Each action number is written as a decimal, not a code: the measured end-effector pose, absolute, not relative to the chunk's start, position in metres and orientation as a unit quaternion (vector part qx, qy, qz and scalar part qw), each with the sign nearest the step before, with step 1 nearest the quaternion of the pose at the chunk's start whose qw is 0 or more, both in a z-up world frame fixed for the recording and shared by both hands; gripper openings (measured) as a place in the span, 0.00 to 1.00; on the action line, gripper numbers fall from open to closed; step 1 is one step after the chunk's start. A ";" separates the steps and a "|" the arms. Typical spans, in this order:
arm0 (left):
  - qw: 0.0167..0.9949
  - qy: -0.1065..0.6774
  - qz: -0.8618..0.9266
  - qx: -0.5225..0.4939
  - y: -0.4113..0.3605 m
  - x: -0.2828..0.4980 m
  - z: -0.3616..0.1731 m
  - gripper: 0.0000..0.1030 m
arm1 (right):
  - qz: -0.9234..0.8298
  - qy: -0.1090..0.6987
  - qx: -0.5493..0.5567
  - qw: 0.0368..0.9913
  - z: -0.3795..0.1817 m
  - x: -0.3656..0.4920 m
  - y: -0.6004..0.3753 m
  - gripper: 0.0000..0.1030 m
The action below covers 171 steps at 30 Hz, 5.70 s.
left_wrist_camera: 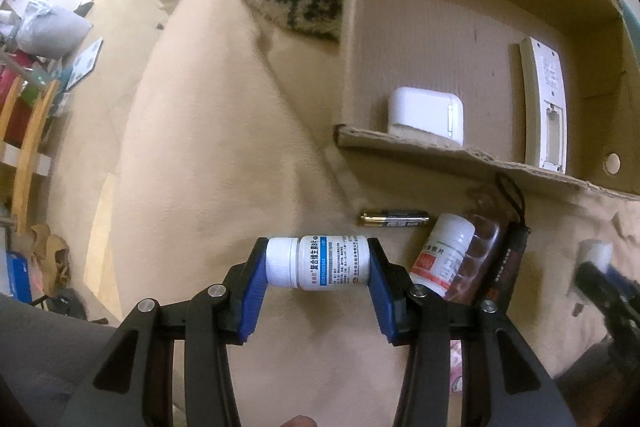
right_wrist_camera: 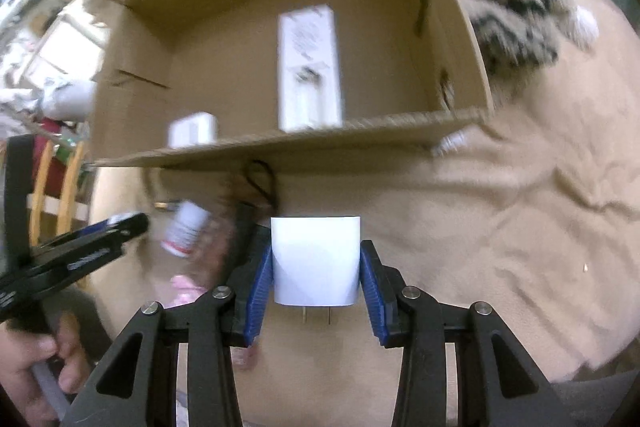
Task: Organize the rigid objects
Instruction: 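Carry the pill bottle and white plug over the box with both tools, then release the pill bottle and white plug into the box, then move both tools back toward the remaining items beside the box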
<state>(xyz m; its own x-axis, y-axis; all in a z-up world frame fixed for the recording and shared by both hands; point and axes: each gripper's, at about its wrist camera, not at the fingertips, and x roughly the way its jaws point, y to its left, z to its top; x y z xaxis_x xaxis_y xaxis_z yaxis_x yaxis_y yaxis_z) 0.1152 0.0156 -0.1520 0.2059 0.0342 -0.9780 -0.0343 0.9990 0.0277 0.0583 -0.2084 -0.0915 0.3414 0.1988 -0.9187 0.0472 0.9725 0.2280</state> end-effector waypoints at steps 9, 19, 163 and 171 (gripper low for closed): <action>0.823 0.566 0.032 -0.020 0.020 0.103 -0.104 0.42 | 0.102 0.441 0.124 0.883 -0.028 0.044 -0.218 0.42; 0.877 0.478 0.037 -0.020 0.015 0.092 -0.048 0.42 | 0.062 0.383 0.132 0.912 -0.012 0.051 -0.235 0.42; 0.746 0.664 0.025 -0.043 -0.032 0.151 -0.187 0.67 | 0.045 0.605 0.256 0.752 -0.121 0.066 -0.236 1.00; 0.750 0.660 0.021 -0.033 -0.042 0.144 -0.185 0.68 | 0.065 0.649 0.239 0.720 -0.139 0.047 -0.213 1.00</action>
<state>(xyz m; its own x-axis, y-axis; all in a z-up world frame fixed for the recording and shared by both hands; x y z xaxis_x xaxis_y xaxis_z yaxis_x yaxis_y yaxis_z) 0.1443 -0.0422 -0.1847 0.1269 -0.0118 -0.9918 -0.0754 0.9969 -0.0215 0.0470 -0.2129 -0.1388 0.1502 0.4044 -0.9022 0.2164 0.8769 0.4291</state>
